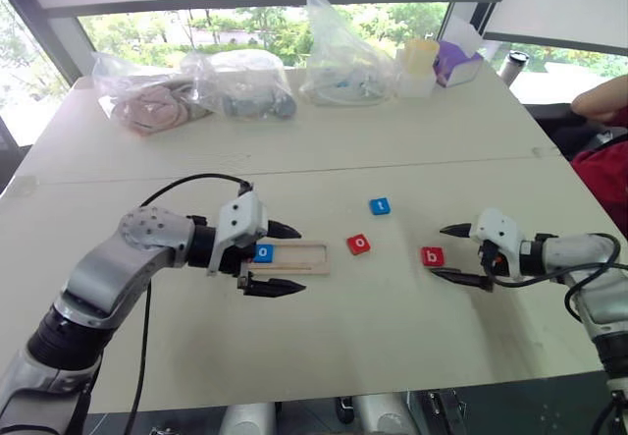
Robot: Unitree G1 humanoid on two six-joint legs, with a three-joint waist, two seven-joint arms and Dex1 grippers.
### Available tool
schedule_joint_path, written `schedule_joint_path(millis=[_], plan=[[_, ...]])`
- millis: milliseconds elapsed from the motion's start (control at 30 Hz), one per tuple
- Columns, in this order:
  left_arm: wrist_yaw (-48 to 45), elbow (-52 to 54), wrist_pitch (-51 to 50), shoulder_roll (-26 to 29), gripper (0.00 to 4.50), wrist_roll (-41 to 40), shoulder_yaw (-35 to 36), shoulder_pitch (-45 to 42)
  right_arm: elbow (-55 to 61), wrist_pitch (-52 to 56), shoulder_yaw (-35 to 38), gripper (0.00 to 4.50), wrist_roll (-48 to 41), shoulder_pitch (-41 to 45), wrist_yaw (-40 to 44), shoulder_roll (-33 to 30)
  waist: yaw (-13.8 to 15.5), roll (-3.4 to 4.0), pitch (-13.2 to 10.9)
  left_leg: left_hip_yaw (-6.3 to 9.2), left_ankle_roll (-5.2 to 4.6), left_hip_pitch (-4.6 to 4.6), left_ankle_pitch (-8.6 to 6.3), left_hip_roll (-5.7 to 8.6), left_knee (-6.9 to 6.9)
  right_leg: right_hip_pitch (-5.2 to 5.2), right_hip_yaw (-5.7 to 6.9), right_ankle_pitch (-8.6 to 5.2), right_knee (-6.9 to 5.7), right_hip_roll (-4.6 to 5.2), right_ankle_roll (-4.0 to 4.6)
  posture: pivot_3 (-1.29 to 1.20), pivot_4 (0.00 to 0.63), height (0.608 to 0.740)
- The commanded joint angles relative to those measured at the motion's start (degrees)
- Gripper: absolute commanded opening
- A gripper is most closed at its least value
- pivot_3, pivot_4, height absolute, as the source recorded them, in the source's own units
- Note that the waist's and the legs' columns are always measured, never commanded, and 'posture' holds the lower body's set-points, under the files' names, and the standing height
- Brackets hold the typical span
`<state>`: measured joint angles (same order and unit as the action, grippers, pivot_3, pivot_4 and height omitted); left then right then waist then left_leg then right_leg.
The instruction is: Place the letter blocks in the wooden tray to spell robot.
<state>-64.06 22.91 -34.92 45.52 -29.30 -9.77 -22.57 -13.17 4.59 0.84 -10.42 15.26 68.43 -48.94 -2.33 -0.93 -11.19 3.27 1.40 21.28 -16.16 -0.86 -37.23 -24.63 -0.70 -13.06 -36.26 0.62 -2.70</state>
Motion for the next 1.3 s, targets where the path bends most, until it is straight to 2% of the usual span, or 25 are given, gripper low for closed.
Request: schedule_joint_path(millis=[33,167,267,367,467,600,767,967,1300], plan=[[0.3,0.42,0.43,1.39,4.5,0.09,2.58,1.66,-4.49,-3.68,-1.0,3.12,-0.09,2.19,3.91,-0.22,-0.01,0.0,0.0,-0.02,0.0,0.0,0.0,0.01,-0.01,0.0,-0.03,0.01,0.0,0.01,-0.01,0.0,0.15,0.74],[0.02,-0.99,1.55,3.04,4.5,0.44,4.27,3.34,-5.72,-4.77,-1.56,1.14,-0.01,3.29,5.64,-0.33,0.0,0.0,0.0,-0.06,0.0,-0.04,0.0,0.01,-0.06,0.02,-0.08,0.04,-0.01,0.0,0.02,0.0,0.15,0.74],[-0.31,-2.63,3.01,4.62,4.5,1.46,5.66,4.61,-2.47,-1.37,-0.88,1.15,-1.43,4.45,4.68,0.32,0.03,0.01,0.0,-0.06,0.01,-0.05,0.01,0.01,-0.08,0.03,-0.08,0.06,-0.01,0.0,0.06,0.0,0.15,0.74],[-0.47,-3.7,3.49,6.61,4.5,1.67,8.09,6.03,6.48,7.65,-1.12,1.15,-5.62,6.88,2.56,2.96,-0.26,0.02,-0.01,-0.06,0.02,-0.06,0.01,0.01,-0.07,0.03,-0.09,0.09,-0.03,0.0,0.04,0.0,0.15,0.74],[-2.77,-4.28,3.06,11.07,4.5,-0.36,14.99,10.52,18.05,19.23,-6.28,1.15,-7.02,11.41,-0.61,7.22,-1.26,0.0,-0.04,-0.18,0.02,-0.11,0.01,-0.08,0.0,-0.15,-0.23,0.17,-0.2,-0.07,0.01,0.0,0.15,0.74],[-4.82,-3.47,1.43,15.32,4.5,-2.34,21.72,15.56,17.87,23.64,-15.64,1.15,0.14,19.71,-8.04,16.47,-0.71,-0.05,-0.05,-0.07,0.05,-0.05,0.03,-0.07,0.02,-0.46,-0.19,0.03,-0.72,-0.09,0.12,0.0,0.15,0.74],[-0.32,-3.14,0.46,12.5,4.5,-2.85,24.16,18.05,13.12,26.81,-21.3,1.15,2.98,25.01,-11.38,23.94,0.49,-0.04,-0.05,-0.1,0.16,0.11,0.09,-0.01,-0.03,-0.62,-0.17,0.02,-0.81,0.02,0.27,0.0,0.15,0.74],[3.67,-0.65,-0.51,10.32,4.5,-2.8,24.29,20.63,10.74,26.02,-26.67,1.15,4.94,26.75,-10.12,27.37,0.7,-0.12,-0.02,-0.24,0.18,0.14,0.1,0.07,-0.08,-0.62,-0.24,0.1,-0.76,0.17,0.21,0.0,0.15,0.74],[7.22,2.01,-2.05,8.65,4.5,-3.65,24.14,22.23,10.46,26.58,-29.2,1.15,6.16,26.11,-10.55,30.0,0.03,-0.12,-0.02,-0.14,0.18,0.08,0.1,0.01,-0.05,-0.62,-0.21,0.12,-0.85,0.03,0.2,0.0,0.15,0.74]])
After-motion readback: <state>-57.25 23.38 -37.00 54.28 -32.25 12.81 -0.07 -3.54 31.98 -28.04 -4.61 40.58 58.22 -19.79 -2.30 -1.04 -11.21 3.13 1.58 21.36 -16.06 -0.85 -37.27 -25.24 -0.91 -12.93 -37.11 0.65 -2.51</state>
